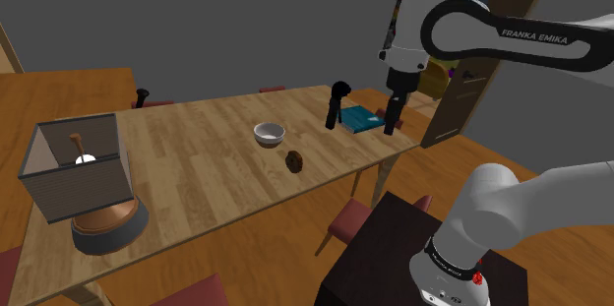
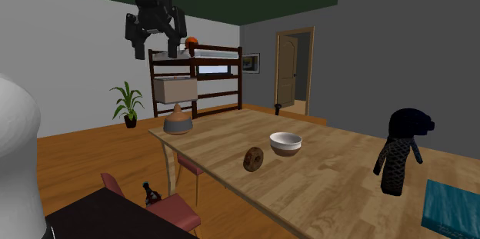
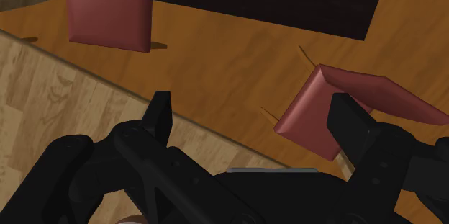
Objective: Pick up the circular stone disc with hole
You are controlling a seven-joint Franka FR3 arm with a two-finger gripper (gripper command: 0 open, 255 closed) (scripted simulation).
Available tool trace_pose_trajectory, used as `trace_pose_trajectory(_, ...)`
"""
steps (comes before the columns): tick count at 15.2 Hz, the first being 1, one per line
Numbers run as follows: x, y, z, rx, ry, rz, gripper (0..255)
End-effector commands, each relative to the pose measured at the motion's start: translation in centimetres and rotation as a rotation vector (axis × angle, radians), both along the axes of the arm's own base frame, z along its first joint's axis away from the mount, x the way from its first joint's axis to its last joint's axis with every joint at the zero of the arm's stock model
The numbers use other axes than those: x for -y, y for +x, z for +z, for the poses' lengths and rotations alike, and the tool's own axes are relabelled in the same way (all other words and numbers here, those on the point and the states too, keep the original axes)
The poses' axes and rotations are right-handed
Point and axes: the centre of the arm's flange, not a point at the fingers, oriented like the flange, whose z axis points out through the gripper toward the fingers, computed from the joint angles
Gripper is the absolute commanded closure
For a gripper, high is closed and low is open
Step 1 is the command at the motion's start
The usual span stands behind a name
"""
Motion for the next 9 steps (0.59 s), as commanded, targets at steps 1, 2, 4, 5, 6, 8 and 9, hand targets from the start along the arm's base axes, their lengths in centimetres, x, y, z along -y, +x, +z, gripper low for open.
trace_pose_trajectory(1, 0.0, 0.0, 0.0, 0.000, 0.000, 0.000, 0)
trace_pose_trajectory(2, 0.1, 1.0, -0.9, -0.002, 0.003, -0.012, 0)
trace_pose_trajectory(4, 0.4, 3.1, -2.6, -0.005, 0.008, -0.037, 0)
trace_pose_trajectory(5, 0.5, 4.1, -3.4, -0.006, 0.011, -0.049, 0)
trace_pose_trajectory(6, 0.7, 5.2, -4.3, -0.008, 0.014, -0.061, 0)
trace_pose_trajectory(8, 1.0, 7.2, -6.0, -0.011, 0.020, -0.086, 0)
trace_pose_trajectory(9, 1.2, 8.2, -6.9, -0.012, 0.022, -0.098, 0)
